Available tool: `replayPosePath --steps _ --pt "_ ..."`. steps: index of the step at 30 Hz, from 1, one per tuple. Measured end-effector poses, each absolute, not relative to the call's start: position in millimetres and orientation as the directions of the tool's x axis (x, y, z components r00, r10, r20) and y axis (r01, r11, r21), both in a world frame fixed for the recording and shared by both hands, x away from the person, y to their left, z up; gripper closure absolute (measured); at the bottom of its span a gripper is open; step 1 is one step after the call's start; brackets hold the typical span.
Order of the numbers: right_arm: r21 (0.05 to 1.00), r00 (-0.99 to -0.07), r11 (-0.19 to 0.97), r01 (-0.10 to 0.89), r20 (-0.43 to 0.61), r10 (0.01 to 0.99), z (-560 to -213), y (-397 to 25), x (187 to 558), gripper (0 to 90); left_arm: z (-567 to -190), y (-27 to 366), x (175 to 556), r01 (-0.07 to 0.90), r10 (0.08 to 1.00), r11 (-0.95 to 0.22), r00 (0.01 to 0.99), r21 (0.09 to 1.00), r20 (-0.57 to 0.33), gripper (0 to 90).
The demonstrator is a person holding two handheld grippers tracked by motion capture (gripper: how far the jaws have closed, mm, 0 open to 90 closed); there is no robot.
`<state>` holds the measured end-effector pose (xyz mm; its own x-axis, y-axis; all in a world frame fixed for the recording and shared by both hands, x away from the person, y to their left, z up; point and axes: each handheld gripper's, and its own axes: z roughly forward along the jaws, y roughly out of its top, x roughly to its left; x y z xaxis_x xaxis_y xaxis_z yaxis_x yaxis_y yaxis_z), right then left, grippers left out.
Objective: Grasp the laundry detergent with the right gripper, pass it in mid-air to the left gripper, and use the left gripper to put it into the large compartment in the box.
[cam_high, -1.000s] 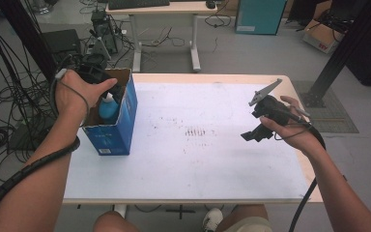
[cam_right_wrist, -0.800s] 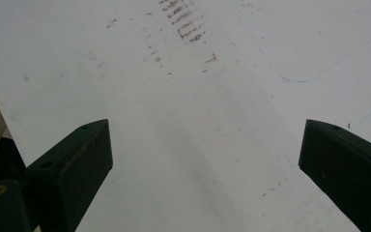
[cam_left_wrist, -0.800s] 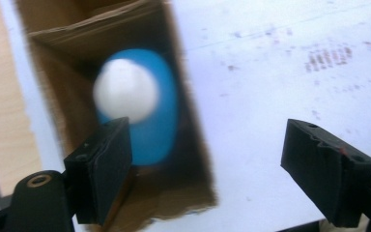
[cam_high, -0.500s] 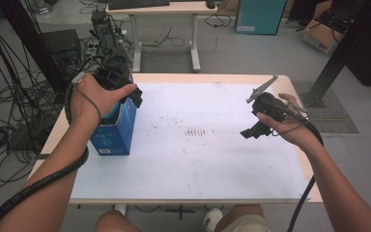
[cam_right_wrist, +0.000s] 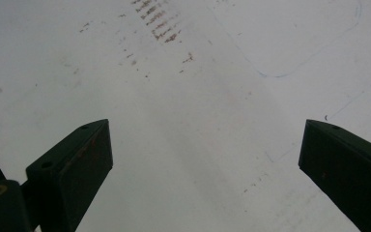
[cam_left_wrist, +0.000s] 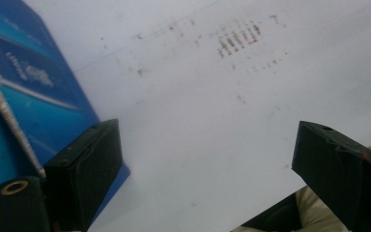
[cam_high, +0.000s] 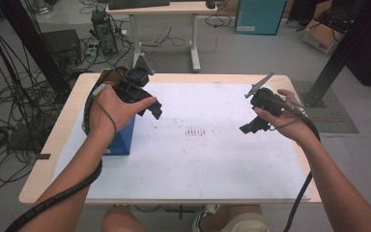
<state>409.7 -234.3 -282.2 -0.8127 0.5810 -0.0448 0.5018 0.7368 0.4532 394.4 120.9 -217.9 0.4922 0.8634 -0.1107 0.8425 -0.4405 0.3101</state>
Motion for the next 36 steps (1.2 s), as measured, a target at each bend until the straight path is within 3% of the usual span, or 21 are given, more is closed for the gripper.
replayPosePath --steps 36 --pt "0.425 -0.8 0.74 0.52 -0.062 0.597 -273 -243 432 4.9 -229 87 390 0.802 0.817 -0.48 0.557 0.356 -0.153 10.5"
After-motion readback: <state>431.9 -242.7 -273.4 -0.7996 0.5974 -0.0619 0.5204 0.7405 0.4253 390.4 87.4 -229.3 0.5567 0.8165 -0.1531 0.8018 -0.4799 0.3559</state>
